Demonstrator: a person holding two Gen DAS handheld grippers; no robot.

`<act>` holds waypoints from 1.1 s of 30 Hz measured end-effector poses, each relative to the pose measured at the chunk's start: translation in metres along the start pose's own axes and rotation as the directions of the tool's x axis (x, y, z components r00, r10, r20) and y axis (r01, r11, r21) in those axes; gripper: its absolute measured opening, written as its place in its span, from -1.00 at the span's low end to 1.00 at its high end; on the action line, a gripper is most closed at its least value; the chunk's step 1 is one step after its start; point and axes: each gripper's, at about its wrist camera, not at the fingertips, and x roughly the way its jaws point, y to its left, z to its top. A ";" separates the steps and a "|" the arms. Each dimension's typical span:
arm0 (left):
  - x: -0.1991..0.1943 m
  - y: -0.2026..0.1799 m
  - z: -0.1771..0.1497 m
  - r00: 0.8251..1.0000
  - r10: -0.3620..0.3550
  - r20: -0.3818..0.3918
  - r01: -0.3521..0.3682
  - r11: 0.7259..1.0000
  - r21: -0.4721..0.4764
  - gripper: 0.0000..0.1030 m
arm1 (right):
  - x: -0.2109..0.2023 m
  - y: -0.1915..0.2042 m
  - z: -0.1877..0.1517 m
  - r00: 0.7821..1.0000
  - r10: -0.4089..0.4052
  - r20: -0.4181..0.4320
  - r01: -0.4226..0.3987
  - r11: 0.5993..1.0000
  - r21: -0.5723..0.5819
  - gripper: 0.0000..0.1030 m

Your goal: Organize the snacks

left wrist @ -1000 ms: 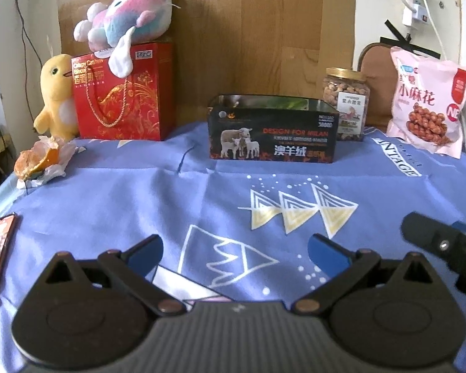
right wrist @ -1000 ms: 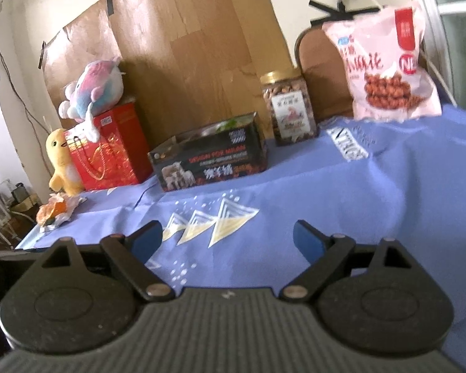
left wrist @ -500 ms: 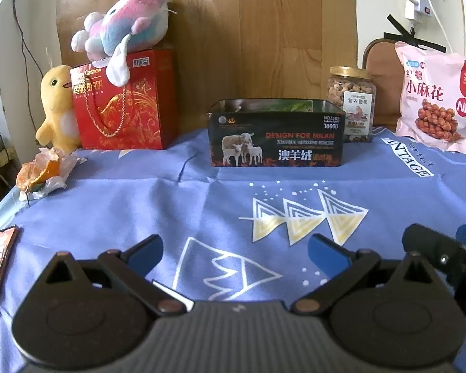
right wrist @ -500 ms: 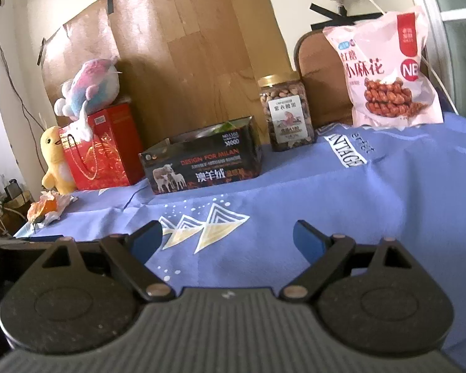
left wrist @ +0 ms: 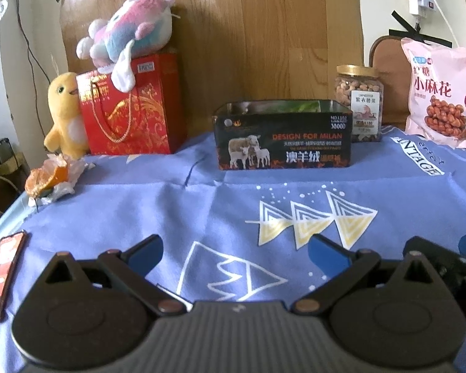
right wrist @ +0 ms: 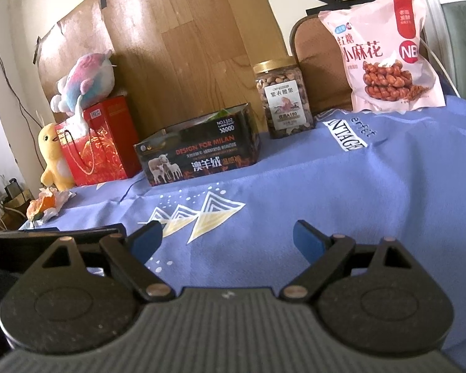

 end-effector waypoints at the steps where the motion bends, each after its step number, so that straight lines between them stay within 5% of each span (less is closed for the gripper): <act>1: -0.001 -0.001 0.000 1.000 0.006 0.004 -0.006 1.000 0.004 1.00 | 0.000 -0.001 0.001 1.000 0.004 0.002 -0.004 1.000 0.001 0.81; 33: 0.005 -0.001 -0.005 0.996 0.017 -0.082 -0.015 1.000 0.020 1.00 | 0.001 -0.006 -0.003 0.999 0.029 -0.018 -0.028 0.999 0.017 0.81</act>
